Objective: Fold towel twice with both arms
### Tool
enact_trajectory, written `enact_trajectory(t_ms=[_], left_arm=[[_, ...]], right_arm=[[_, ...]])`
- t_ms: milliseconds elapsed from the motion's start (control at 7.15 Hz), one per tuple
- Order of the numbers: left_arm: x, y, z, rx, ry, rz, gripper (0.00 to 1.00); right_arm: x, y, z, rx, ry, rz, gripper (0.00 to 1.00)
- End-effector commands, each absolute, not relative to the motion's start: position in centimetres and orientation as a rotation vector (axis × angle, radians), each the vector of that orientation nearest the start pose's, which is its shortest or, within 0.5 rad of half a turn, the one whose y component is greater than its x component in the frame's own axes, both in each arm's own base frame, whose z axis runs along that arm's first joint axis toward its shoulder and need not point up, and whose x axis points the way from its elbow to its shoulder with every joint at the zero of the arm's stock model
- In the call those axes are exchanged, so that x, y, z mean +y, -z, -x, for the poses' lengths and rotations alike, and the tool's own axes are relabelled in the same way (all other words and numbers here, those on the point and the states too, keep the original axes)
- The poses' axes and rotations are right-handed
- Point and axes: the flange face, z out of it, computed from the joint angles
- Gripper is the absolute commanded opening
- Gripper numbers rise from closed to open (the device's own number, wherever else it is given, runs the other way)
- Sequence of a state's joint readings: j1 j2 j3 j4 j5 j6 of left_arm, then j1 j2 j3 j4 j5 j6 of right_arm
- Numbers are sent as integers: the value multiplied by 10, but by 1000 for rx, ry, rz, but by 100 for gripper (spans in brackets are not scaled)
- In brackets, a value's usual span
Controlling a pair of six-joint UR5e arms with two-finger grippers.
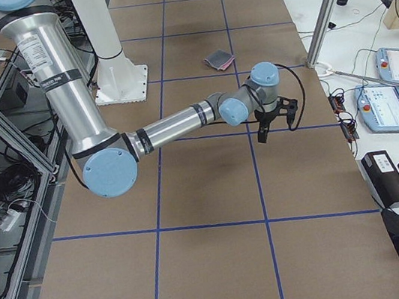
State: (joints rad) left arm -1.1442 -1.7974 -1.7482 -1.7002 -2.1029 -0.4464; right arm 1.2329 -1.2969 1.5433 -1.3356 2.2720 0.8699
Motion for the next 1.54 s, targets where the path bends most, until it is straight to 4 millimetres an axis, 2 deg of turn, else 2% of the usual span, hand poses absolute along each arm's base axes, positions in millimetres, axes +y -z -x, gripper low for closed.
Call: enact_trajectory(t_ms=[0,280,420,560,699,839,1119,1399], left_arm=[[-558,-506,-88,626,-181,-255,100],[-558,-546,-33,727,-214,-211,100],[-556,-561,-4,795,-141,-141,100],[-555,-568,10,837,-102,-111,100],[-556,-572,18,840,-83,-106,100],[-557,-573,23,877,-65,-90,100],[-551,-581,27,890,-46,-72,100],[-550,-582,27,882,-43,-72,100]], right_arm=[[-596,-542,66,-763,-115,-7,100],[-591,-560,14,-750,-34,-8,100],[-576,-574,-1,-818,-58,17,100],[-563,-580,-5,-872,-67,32,100],[-549,-585,-7,-862,-68,32,100],[-551,-582,-9,-833,-64,16,100],[-550,-588,-11,-772,-34,-2,100],[-540,-576,-11,-786,-30,-14,100]])
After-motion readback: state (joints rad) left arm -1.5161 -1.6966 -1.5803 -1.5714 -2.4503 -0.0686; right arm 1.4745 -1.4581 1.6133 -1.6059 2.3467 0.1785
